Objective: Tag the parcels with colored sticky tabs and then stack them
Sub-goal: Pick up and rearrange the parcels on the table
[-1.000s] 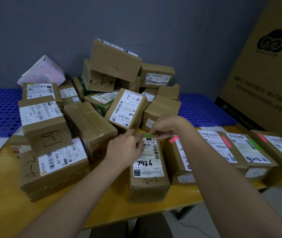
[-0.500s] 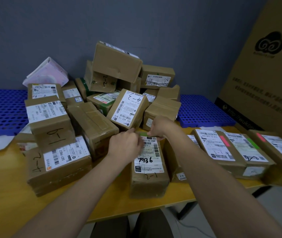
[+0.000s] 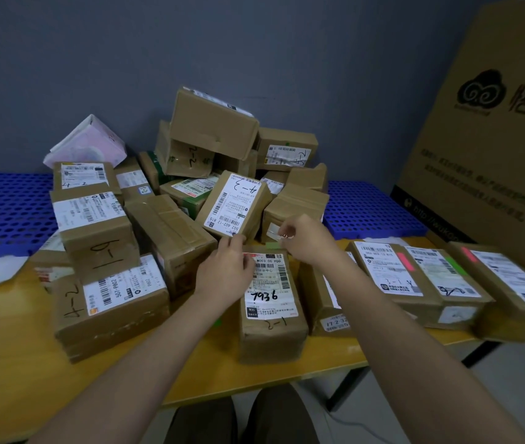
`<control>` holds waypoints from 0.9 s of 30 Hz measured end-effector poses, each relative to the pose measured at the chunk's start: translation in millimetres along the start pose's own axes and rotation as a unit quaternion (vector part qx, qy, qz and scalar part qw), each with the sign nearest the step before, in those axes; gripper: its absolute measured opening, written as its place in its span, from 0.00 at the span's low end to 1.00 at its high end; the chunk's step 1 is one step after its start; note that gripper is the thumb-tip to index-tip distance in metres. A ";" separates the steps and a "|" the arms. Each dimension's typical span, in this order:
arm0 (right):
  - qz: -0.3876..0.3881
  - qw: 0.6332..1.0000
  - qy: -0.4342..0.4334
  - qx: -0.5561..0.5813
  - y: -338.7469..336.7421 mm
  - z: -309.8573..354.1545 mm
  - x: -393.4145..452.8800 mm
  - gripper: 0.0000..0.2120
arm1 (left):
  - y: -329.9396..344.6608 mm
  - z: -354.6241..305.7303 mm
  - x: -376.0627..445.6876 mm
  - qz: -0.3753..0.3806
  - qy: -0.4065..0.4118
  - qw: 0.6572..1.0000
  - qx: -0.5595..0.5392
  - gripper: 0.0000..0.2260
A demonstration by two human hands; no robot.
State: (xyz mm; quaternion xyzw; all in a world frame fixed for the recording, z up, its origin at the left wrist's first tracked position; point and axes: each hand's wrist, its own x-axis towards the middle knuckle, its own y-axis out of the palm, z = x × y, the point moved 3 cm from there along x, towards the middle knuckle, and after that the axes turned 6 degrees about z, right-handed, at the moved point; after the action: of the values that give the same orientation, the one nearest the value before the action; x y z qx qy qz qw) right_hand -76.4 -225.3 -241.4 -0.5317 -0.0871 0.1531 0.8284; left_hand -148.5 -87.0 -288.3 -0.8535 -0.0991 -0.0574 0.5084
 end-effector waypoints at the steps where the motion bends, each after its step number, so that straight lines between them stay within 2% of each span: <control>1: -0.008 1.000 -0.011 0.004 0.1 -0.6 -1.3 0.07 | 0.6 0.1 0.3 -0.002 0.003 1.000 0.002 0.17; 9: -0.034 0.995 -0.046 0.078 9.6 0.0 3.8 0.05 | 1.4 1.4 3.2 -0.020 0.019 1.000 -0.005 0.15; 12: -0.040 0.994 -0.079 0.066 11.6 2.8 5.3 0.06 | -0.7 2.4 6.3 -0.041 0.026 0.999 -0.025 0.17; 15: -0.080 0.982 -0.170 -0.016 14.9 6.6 3.8 0.08 | -6.3 3.4 11.1 -0.047 0.027 0.997 -0.050 0.17; 19: -0.159 0.920 -0.326 -0.148 21.1 17.5 -2.9 0.03 | -7.6 7.8 15.7 -0.033 0.033 0.998 -0.049 0.13; 22: -0.122 0.897 -0.373 -0.202 28.6 13.8 0.1 0.06 | -4.4 11.4 14.3 -0.019 0.035 0.998 -0.054 0.13; 27: -0.050 0.928 -0.329 -0.169 26.3 5.5 2.2 0.06 | -0.2 13.2 13.8 0.000 0.069 0.996 -0.060 0.16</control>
State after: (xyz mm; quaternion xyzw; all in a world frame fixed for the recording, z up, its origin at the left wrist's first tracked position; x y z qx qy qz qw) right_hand -80.2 -209.7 -263.0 -0.5789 -0.4057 0.2613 0.6573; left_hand -135.2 -73.8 -291.8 -0.8762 -0.0602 -0.1225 0.4623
